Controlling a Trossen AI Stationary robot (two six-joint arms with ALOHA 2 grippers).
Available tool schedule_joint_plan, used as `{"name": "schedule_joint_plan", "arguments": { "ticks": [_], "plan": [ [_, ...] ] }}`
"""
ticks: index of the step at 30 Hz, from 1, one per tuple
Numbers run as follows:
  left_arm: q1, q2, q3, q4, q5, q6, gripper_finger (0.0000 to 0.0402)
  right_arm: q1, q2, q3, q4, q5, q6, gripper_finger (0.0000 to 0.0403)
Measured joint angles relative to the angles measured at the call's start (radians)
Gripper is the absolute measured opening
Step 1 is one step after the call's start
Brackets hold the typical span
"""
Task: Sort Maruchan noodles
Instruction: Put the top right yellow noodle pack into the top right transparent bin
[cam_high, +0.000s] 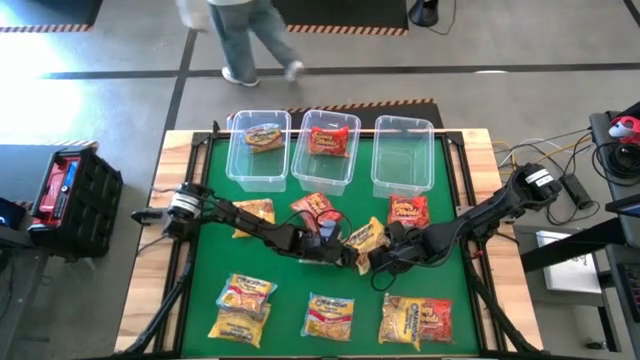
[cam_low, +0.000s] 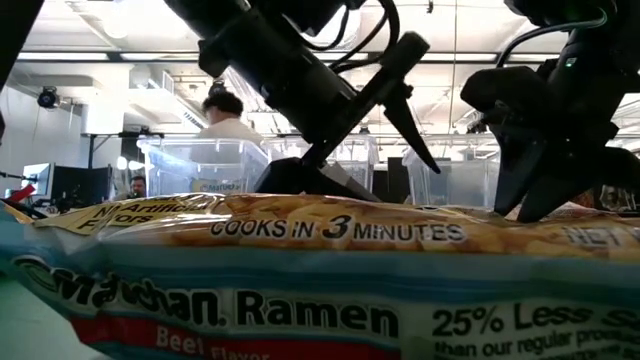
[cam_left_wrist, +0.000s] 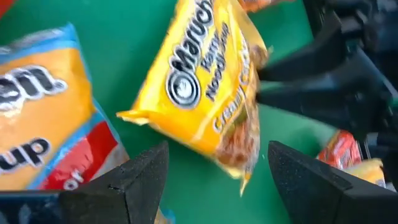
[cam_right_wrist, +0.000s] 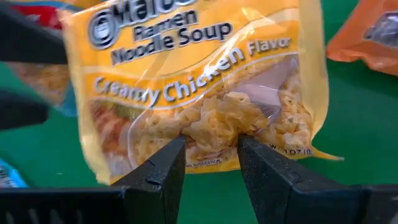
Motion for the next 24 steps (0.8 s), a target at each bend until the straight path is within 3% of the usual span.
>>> {"name": "schedule_joint_plan", "arguments": {
  "ticks": [12,18,24],
  "plan": [
    [0.004,0.042,-0.011,0.029,-0.023,-0.067,0.0256,-0.001,0.033,0.0,0.098,-0.005,0.017,0.0139],
    [0.004,0.013,-0.011,0.021,0.004,-0.043,0.0256,-0.002,-0.008,0.001,0.093,-0.059,0.005,0.0139],
    [-0.014,-0.011,-0.013,0.015,0.038,-0.033,0.0256,-0.002,-0.05,0.003,0.032,-0.032,-0.027,0.0139]
  ]
}}
